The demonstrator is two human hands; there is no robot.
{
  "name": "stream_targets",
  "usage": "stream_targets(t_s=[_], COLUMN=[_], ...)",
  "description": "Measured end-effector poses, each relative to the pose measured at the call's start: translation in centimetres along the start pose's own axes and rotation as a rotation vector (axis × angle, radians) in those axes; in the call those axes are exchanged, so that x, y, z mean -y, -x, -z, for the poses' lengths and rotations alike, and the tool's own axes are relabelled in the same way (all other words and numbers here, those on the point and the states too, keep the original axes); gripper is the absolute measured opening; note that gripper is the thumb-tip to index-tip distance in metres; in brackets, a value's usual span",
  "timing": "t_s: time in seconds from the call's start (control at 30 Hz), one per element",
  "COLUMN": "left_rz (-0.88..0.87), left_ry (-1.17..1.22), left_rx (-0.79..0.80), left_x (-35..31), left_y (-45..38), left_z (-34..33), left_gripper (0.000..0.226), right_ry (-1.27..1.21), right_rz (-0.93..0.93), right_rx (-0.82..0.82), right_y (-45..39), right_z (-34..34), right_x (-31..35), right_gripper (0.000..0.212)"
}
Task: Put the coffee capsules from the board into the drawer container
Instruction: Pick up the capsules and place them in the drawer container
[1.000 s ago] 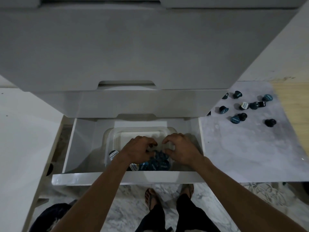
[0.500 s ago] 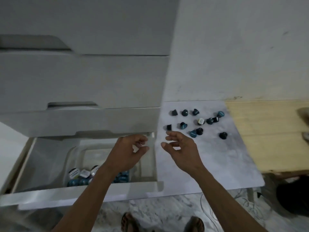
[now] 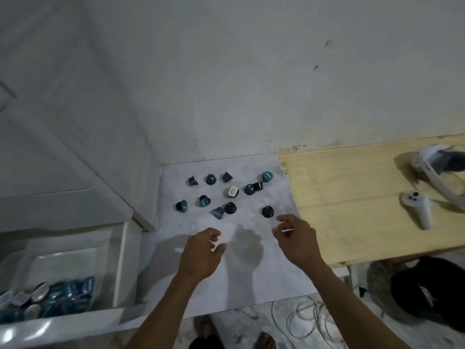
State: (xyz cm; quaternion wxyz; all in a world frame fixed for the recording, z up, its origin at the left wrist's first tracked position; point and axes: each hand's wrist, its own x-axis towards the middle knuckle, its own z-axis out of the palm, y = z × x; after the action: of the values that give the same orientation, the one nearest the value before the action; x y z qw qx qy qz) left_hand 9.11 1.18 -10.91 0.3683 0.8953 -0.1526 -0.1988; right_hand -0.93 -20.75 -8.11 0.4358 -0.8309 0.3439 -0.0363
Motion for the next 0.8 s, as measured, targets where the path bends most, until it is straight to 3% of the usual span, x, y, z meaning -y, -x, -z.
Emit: stream_targets(t_s=[0.17,0.37,0.5,0.63,0.8], left_rz=[0.130,0.041,-0.030,-0.032,0.052], left_ry=[-0.080,-0.199,-0.294,-0.211,-0.087], left_rx=[-0.065,-0.039,-0.004,0.038,-0.004], left_x=[0.8,2.3,2.8,2.9,3.1], left_y=[-4.5,-9.9,-11.9,-12.8,-13.6], left_z=[-1.9,-2.9,-3.7,-4.1,-4.2], left_gripper=[0.049,0.058,0.049,0.032,0.012], right_ry=[0.188,0.493,0.575,0.588,0.411], right_rz=[0.054,0.117,0.145,0.190,0.171], right_rx=[0.062,0.203,0.270,0.269,0.261], right_y=[-5.3,-9.8,-11.4,-12.1,-12.4], right_z=[-1.4,-4.2,-5.8,-6.6,-6.5], right_x=[-0.6,-1.7,-2.2,-2.6,-3.1], right_gripper=[0.038,0.054,0.050,0.032,0.017])
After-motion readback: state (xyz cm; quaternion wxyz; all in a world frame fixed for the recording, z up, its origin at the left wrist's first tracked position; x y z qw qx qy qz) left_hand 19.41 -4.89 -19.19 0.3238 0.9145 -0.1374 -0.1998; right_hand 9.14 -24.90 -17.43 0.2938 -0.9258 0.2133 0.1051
